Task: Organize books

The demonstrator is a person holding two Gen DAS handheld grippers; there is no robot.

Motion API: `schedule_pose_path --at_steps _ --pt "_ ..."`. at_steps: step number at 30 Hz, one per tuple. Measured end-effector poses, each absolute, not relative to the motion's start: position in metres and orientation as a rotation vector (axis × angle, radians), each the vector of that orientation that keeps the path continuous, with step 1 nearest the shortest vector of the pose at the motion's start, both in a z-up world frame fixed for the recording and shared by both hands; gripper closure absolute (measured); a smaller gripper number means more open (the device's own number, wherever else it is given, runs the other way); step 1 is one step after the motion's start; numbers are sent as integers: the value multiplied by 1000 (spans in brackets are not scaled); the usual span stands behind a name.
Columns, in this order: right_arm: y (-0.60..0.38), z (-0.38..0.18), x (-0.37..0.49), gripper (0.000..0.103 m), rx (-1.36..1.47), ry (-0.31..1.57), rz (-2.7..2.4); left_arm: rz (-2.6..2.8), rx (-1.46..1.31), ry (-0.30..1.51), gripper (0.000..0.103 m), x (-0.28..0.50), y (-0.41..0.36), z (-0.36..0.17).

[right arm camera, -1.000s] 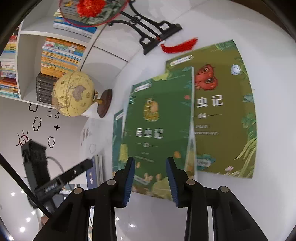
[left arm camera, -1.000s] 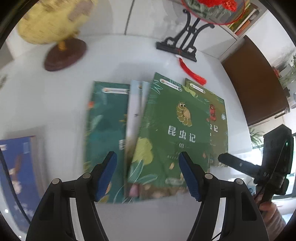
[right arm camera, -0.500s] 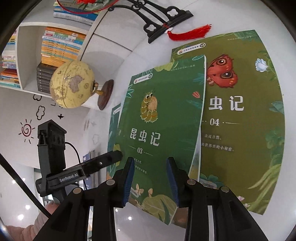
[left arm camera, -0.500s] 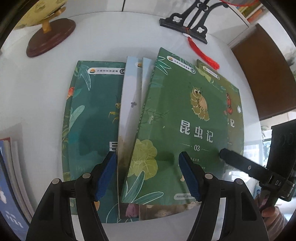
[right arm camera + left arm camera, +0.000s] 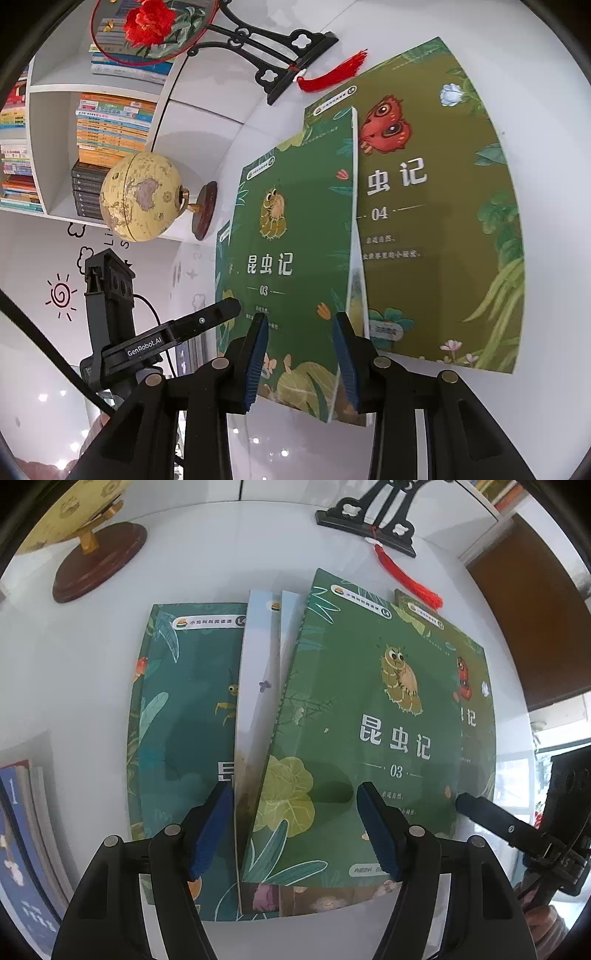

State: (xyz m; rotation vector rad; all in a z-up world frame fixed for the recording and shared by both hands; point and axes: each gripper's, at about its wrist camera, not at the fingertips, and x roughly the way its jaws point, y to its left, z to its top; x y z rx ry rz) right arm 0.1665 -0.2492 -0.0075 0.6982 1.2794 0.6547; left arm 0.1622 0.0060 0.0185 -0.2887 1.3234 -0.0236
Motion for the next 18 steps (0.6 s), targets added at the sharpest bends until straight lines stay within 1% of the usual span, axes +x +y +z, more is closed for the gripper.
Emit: schedule_pose_path --at_steps 3,5,9,13,18 --pt "-255 -11 167 56 710 1280 635 -27 -261 1325 34 161 3 20" --pt "-257 -14 169 50 735 1281 623 -45 -257 1325 34 160 1 21" --pt "-253 -13 175 45 730 1273 640 -76 -248 1334 32 159 -10 21" --pt "-244 -4 180 45 634 1243 625 -92 -211 1341 32 159 -20 21" --pt "-242 -7 205 44 604 1200 637 -85 -217 1346 32 159 -20 22"
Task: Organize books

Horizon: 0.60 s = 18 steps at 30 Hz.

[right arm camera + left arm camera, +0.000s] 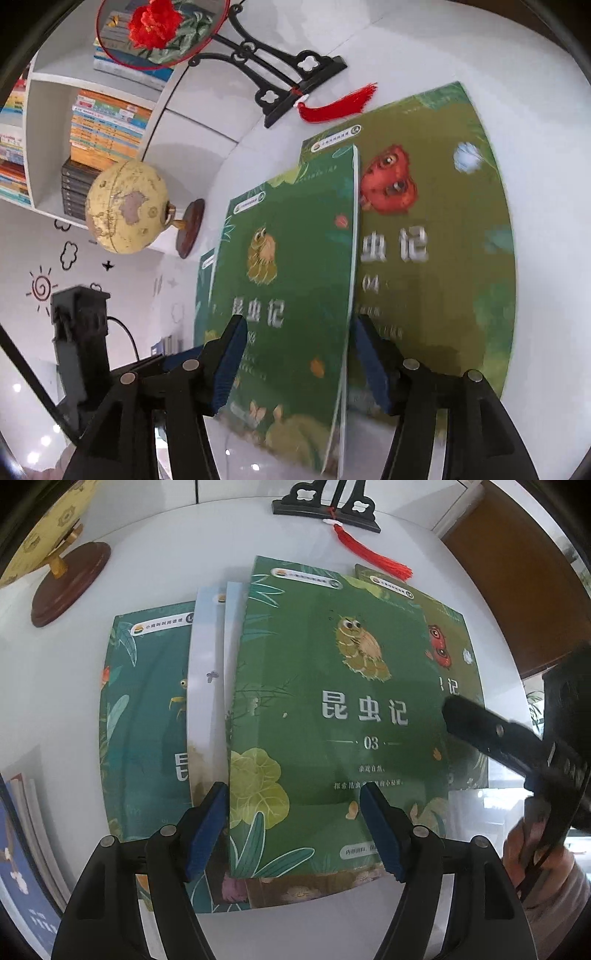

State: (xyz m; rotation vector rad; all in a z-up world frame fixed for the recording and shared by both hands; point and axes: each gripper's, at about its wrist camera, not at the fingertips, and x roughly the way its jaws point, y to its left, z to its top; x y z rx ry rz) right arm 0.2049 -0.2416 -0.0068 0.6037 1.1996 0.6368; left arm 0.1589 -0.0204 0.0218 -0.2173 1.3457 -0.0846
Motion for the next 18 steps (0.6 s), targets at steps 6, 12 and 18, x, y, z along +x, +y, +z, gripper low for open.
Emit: schedule_pose_path --at_steps 6,12,18 --pt "-238 4 213 42 566 1185 659 -78 -230 1339 32 154 -29 26" --pt "-254 9 204 41 679 1162 695 -92 -288 1288 32 147 -30 40" --pt "-260 16 200 41 748 1139 774 -176 -343 1248 23 138 -32 49"
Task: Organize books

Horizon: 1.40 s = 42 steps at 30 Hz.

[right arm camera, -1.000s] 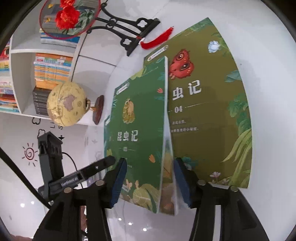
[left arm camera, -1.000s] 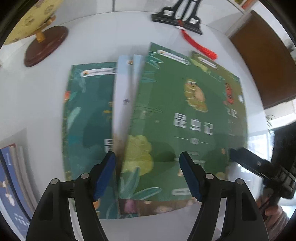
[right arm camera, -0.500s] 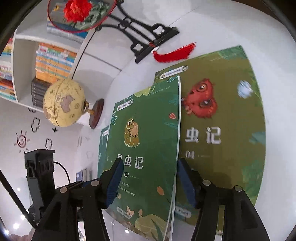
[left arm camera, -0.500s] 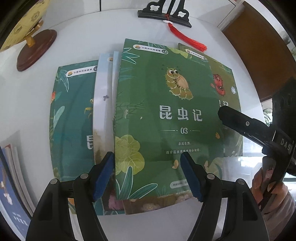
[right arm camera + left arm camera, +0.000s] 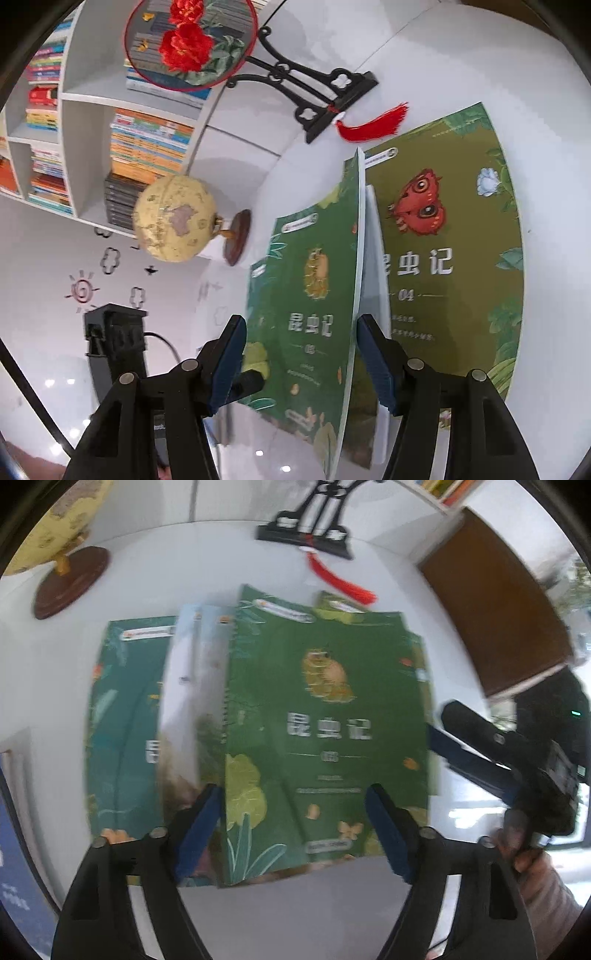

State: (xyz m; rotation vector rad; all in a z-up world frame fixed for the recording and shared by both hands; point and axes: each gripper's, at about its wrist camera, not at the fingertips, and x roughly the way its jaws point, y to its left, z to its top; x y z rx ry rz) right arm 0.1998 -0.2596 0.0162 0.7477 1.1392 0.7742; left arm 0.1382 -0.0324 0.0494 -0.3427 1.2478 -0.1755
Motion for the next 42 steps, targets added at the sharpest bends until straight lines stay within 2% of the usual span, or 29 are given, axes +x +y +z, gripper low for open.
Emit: schedule_pose_path --at_steps 3,6,10,13,15,16,21,35,39,42 --pt "-262 11 199 41 812 1161 790 -247 -372 1241 22 137 -34 51" --pt "-259 1 199 41 843 1196 784 -290 -398 1232 16 140 -35 51" --pt "-251 2 201 43 787 1208 775 -378 -451 1275 16 155 -39 37" --pt "-248 -2 207 60 735 1238 751 -384 -421 1318 16 164 -54 23" --pt "-249 -4 210 71 720 1259 729 -398 -380 1281 17 162 -65 29" --pt "-249 -4 209 71 703 1263 710 -396 -349 1259 19 159 -70 33" --pt "-251 12 201 71 669 1221 717 -384 -155 1232 42 141 -93 43" --pt "-235 35 171 71 631 1168 786 -385 -121 1159 43 107 -68 68" --pt "-225 44 162 71 611 1150 809 -392 -224 1175 43 103 -47 68" --pt "-215 45 154 72 574 1153 822 -378 -407 1243 43 101 -17 55"
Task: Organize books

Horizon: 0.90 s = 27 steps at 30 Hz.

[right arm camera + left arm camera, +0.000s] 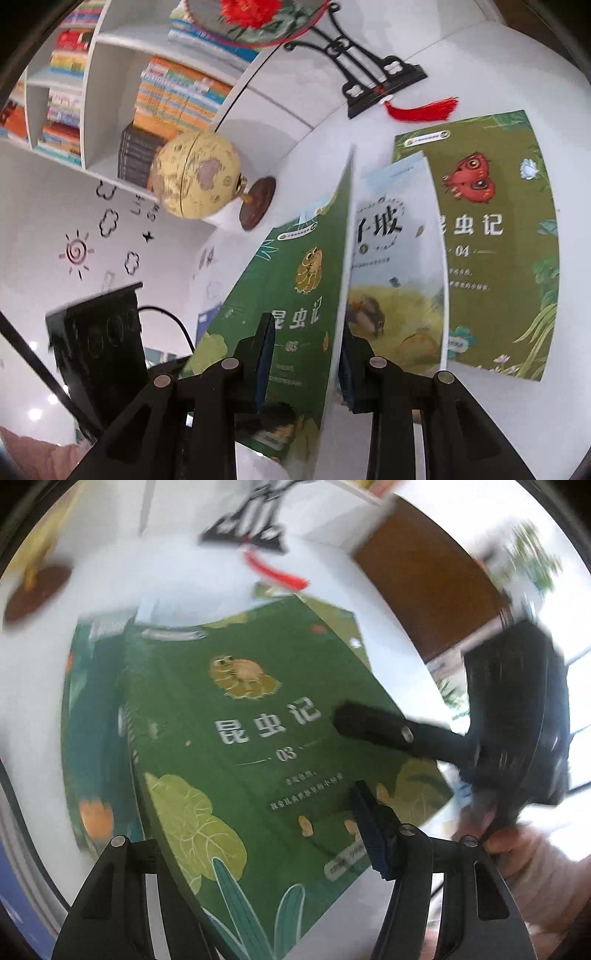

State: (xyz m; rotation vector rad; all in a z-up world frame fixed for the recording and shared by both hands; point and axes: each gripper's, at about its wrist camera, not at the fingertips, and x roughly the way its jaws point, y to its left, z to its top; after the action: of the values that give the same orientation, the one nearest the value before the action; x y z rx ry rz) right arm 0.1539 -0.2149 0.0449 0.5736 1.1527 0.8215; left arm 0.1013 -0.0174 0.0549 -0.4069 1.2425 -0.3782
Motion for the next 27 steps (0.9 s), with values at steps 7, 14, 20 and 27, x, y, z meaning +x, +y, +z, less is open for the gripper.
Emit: schedule_pose_path --at_steps 7,14,20,27 --pt "-213 9 133 89 628 1245 827 -302 -631 1380 43 96 34 8" --pt "-197 10 130 89 503 1232 819 -280 -342 1374 51 95 9 23" --pt "-173 36 118 88 291 1149 848 -252 94 1238 53 75 -43 49" --pt "-177 40 116 88 337 1138 867 -202 -3 1189 52 61 -21 61"
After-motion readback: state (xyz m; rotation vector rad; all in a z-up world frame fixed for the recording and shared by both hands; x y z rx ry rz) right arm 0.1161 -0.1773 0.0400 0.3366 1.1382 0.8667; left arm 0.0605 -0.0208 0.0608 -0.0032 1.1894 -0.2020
